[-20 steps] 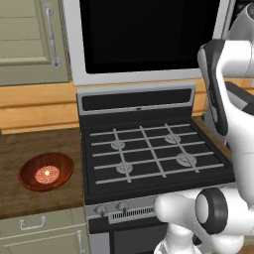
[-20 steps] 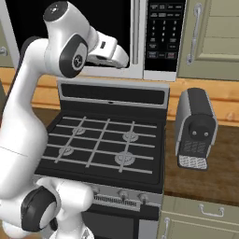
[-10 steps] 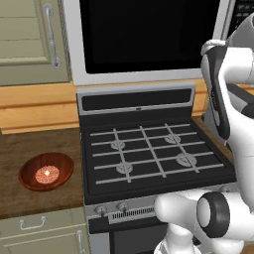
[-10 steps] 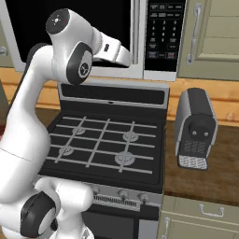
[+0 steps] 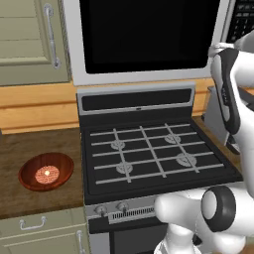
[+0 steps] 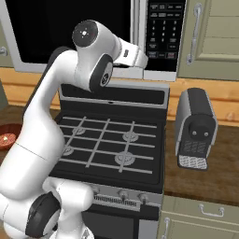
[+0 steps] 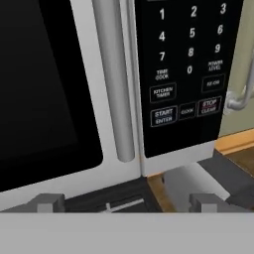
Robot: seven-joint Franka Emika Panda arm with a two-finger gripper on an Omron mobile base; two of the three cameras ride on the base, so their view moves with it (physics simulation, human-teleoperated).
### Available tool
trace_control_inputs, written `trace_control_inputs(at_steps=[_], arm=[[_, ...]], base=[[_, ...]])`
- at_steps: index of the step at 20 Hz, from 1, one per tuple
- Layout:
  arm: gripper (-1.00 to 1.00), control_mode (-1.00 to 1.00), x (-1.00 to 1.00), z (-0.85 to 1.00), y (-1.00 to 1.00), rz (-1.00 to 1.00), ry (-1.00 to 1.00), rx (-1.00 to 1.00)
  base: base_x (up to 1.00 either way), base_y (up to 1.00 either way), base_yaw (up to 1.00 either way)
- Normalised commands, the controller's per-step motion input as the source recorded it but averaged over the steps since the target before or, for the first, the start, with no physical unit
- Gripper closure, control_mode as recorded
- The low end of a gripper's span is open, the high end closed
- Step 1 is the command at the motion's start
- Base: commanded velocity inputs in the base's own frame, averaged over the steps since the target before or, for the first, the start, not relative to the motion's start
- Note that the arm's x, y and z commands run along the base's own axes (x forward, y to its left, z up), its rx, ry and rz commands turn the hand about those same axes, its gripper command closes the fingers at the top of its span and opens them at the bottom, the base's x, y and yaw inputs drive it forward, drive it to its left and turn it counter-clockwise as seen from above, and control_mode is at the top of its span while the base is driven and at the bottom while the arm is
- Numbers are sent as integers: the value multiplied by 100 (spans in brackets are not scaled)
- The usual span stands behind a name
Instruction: Open the microwave, place the bowl with waffle inside the microwave, then close the microwave door and turn it on.
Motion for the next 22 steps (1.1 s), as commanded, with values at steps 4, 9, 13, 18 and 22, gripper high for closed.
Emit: trace_control_inputs(at_steps=[4,9,13,18,22], arm=[[-100,-100,27,5,-2,9,-1,3],[-100,-100,41,16,-1,7,-4,10],[-100,-100,47,15,-17,1,-6,13],[-100,-100,45,0,-11,0,-9,4],[-100,-100,50,-6,-2,0,-10,0]], base=[[0,0,0],[0,0,0],[0,0,0],[0,0,0],[0,0,0]])
